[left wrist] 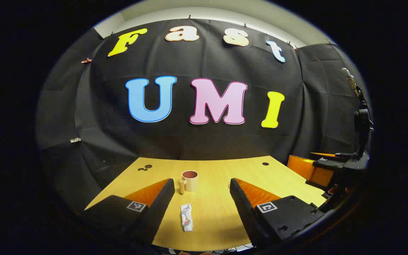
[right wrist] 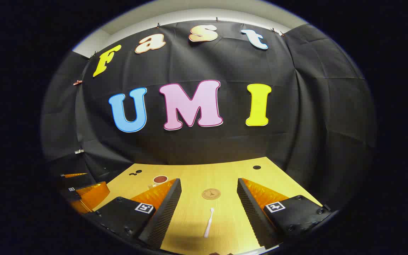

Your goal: Put the toothbrush and toothpaste on the desktop into the cup, then pick up the cup and place it on the coaster on the desktop.

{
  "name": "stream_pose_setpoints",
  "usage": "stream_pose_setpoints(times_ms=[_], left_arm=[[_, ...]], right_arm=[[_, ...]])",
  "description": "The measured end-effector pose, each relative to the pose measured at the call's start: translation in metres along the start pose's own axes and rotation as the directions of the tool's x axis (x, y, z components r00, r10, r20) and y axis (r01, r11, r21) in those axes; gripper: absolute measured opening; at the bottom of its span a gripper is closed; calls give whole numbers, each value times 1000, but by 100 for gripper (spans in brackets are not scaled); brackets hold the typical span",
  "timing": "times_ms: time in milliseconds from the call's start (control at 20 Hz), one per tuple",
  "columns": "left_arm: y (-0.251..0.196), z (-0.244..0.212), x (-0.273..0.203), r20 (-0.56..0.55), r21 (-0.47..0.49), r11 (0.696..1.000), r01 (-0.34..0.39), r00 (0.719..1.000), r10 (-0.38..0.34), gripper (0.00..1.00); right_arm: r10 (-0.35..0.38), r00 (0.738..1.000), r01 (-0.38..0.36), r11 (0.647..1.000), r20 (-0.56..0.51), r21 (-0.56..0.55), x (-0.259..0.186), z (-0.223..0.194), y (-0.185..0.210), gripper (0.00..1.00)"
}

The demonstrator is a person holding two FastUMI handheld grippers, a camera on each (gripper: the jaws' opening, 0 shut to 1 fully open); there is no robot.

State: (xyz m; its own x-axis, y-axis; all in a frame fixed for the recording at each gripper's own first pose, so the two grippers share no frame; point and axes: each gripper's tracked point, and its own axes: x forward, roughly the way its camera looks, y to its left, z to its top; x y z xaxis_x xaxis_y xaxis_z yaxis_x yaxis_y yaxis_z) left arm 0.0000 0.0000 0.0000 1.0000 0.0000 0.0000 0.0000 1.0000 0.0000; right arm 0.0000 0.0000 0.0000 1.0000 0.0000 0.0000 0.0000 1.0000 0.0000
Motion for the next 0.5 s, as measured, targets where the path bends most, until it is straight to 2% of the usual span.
stream_pose_setpoints(times_ms=[200, 500], left_arm=[[2, -14, 18, -57, -33, 999, -16, 998, 14, 98], [-1, -13, 32, -53, -62, 998, -3, 999, -1, 97]], right_arm=[[-9, 1000, 9, 1000, -21, -14, 10, -7, -9, 98], [-36, 999, 36, 999, -30, -8, 21, -10, -24, 98]])
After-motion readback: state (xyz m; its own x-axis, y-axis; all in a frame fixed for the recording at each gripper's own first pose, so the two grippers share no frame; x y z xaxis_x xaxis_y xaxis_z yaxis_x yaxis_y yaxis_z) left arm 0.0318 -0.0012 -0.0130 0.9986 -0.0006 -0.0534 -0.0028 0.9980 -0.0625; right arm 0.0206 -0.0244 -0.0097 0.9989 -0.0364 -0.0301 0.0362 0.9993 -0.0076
